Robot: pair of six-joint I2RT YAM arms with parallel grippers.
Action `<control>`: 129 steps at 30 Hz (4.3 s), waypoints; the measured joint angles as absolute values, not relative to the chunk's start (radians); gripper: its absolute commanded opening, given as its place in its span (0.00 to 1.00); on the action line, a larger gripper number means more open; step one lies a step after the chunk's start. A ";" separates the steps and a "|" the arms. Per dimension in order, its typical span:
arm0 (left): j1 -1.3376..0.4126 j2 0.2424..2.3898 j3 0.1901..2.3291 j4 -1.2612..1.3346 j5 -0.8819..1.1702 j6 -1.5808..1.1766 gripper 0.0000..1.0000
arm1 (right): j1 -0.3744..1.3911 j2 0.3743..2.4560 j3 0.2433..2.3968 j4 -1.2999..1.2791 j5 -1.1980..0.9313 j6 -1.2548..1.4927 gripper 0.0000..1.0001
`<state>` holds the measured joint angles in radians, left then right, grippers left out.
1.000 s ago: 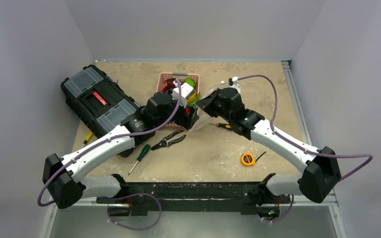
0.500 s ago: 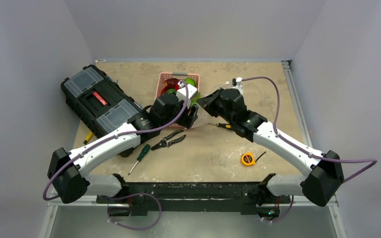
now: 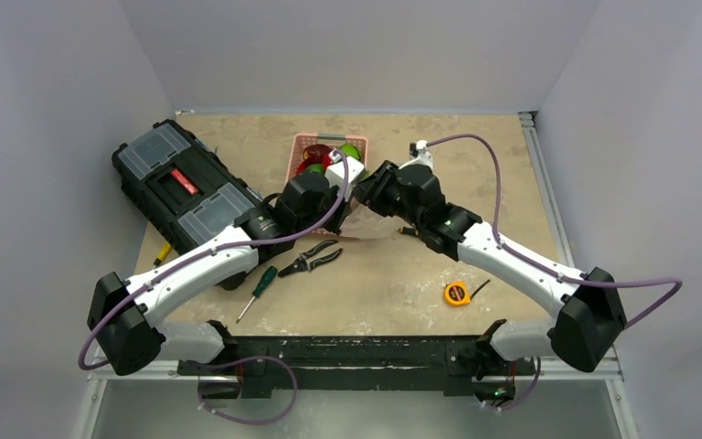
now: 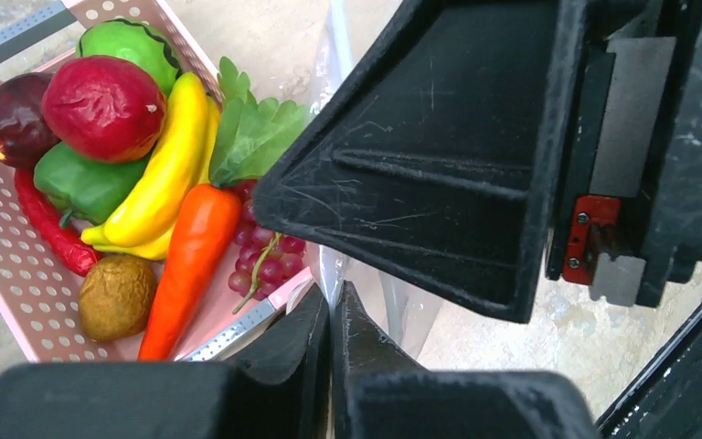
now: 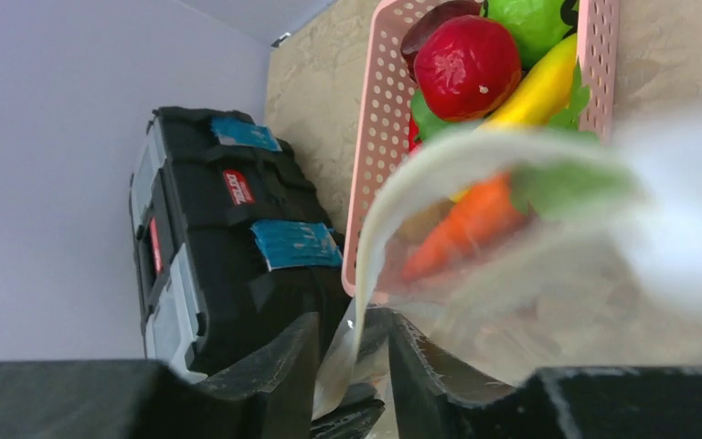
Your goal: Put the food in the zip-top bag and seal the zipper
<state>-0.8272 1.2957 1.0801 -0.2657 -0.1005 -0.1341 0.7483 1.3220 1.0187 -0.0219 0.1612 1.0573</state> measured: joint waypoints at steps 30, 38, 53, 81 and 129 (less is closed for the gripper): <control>-0.827 1.267 1.085 -0.282 -0.141 -0.197 0.00 | 0.752 0.948 0.902 -0.295 0.372 0.752 0.89; -0.827 1.267 1.085 -0.287 -0.143 -0.199 0.00 | 0.752 0.993 0.891 -0.326 0.376 0.876 0.82; -0.827 1.267 1.085 -0.288 -0.094 -0.234 0.00 | 0.770 1.143 1.035 -0.351 0.418 0.943 0.76; -0.827 1.268 1.092 -0.303 -0.067 -0.252 0.00 | 0.975 1.372 1.272 -0.558 0.809 0.931 0.40; -0.827 0.997 1.002 -0.170 -0.046 -0.270 0.70 | 0.757 1.094 1.211 -0.484 1.190 0.213 0.00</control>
